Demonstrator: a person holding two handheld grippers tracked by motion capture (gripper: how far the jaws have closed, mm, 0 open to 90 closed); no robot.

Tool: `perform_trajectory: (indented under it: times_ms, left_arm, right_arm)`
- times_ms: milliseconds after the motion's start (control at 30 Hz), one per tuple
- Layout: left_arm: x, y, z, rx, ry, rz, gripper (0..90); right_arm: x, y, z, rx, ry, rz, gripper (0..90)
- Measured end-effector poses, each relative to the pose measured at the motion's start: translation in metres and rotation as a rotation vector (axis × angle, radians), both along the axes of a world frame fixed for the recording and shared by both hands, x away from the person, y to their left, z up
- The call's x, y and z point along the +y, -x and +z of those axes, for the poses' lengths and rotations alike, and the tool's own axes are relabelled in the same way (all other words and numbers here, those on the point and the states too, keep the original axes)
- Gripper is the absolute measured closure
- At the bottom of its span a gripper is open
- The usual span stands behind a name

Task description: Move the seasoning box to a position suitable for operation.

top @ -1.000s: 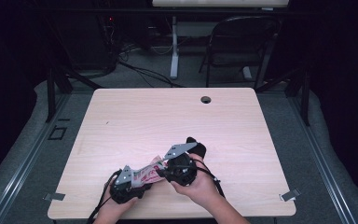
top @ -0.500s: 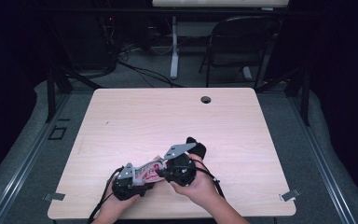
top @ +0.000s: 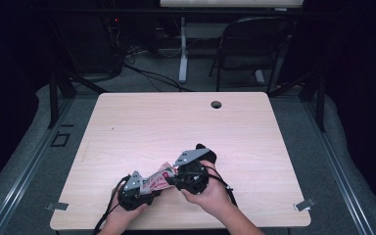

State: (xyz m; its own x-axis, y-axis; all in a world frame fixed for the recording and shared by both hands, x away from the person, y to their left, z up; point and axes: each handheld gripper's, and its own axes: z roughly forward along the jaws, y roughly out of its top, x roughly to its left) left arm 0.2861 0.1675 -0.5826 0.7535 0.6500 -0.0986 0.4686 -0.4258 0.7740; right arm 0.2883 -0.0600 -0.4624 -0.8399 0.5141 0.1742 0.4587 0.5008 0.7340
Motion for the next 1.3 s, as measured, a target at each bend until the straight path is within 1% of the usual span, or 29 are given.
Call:
perform_trajectory:
  times_ms: [67, 100, 133, 233, 333, 367, 500, 533, 567, 700, 733, 767, 833, 867, 933, 1000, 1100, 1133, 1300]
  left_arm:
    - [-0.001, 0.0, 0.002, -0.013, 0.001, 0.008, 59.4]
    - [-0.001, -0.001, 0.003, -0.018, -0.001, 0.008, 59.5]
    - [-0.002, -0.001, 0.003, -0.021, 0.0, 0.011, 59.6]
    - [-0.003, -0.002, 0.005, -0.034, -0.011, 0.006, 59.7]
    - [-0.005, -0.003, 0.007, -0.047, -0.018, 0.011, 59.8]
    - [-0.006, -0.004, 0.008, -0.052, -0.014, 0.005, 59.8]
    - [-0.007, -0.006, 0.012, -0.075, -0.019, 0.005, 59.9]
    - [-0.007, -0.007, 0.013, -0.081, -0.021, 0.004, 60.0]
    - [-0.008, -0.007, 0.014, -0.087, -0.019, 0.006, 60.0]
    - [-0.009, -0.009, 0.016, -0.102, -0.033, 0.008, 60.0]
    - [-0.01, -0.01, 0.016, -0.101, -0.028, 0.008, 60.1]
    - [-0.011, -0.011, 0.017, -0.107, -0.035, 0.003, 60.1]
    - [-0.012, -0.013, 0.017, -0.114, -0.029, 0.006, 60.1]
    - [-0.012, -0.014, 0.019, -0.112, -0.032, 0.0, 60.1]
    - [-0.012, -0.014, 0.02, -0.119, -0.027, 0.005, 60.2]
    - [-0.012, -0.016, 0.022, -0.122, -0.015, 0.006, 60.2]
    - [-0.01, -0.019, 0.026, -0.135, -0.005, 0.02, 60.2]
    - [-0.01, -0.02, 0.028, -0.141, -0.013, 0.021, 60.2]
    - [-0.01, -0.028, 0.038, -0.17, -0.03, 0.04, 60.2]
  right_arm:
    - [-0.001, 0.0, 0.002, 0.003, -0.008, -0.004, 90.0]
    - [-0.002, 0.0, 0.003, 0.0, -0.001, -0.005, 90.0]
    - [-0.002, 0.0, 0.003, -0.002, -0.012, -0.013, 90.0]
    - [-0.004, -0.001, 0.005, -0.002, 0.0, -0.013, 90.0]
    - [-0.006, -0.002, 0.005, 0.002, -0.013, -0.027, 90.0]
    - [-0.007, -0.001, 0.006, 0.003, -0.017, -0.03, 90.0]
    - [-0.013, 0.0, 0.008, -0.005, -0.032, -0.045, 85.8]
    - [-0.016, 0.0, 0.009, -0.006, -0.043, -0.048, 84.5]
    - [-0.018, 0.001, 0.01, -0.007, -0.043, -0.051, 83.4]
    - [-0.027, 0.002, 0.013, -0.002, -0.07, -0.066, 78.4]
    - [-0.031, 0.003, 0.014, 0.0, -0.082, -0.079, 77.0]
    - [-0.034, 0.003, 0.015, 0.003, -0.092, -0.083, 75.7]
    - [-0.039, 0.004, 0.017, -0.003, -0.107, -0.093, 73.5]
    - [-0.043, 0.005, 0.018, -0.01, -0.121, -0.104, 73.0]
    - [-0.049, 0.007, 0.02, -0.024, -0.134, -0.12, 72.0]
    - [-0.054, 0.008, 0.022, -0.028, -0.146, -0.136, 71.4]
    - [-0.063, 0.007, 0.022, -0.03, -0.152, -0.16, 70.7]
    - [-0.066, 0.006, 0.022, -0.03, -0.147, -0.165, 70.4]
    - [-0.072, 0.001, 0.02, -0.015, -0.151, -0.186, 67.9]
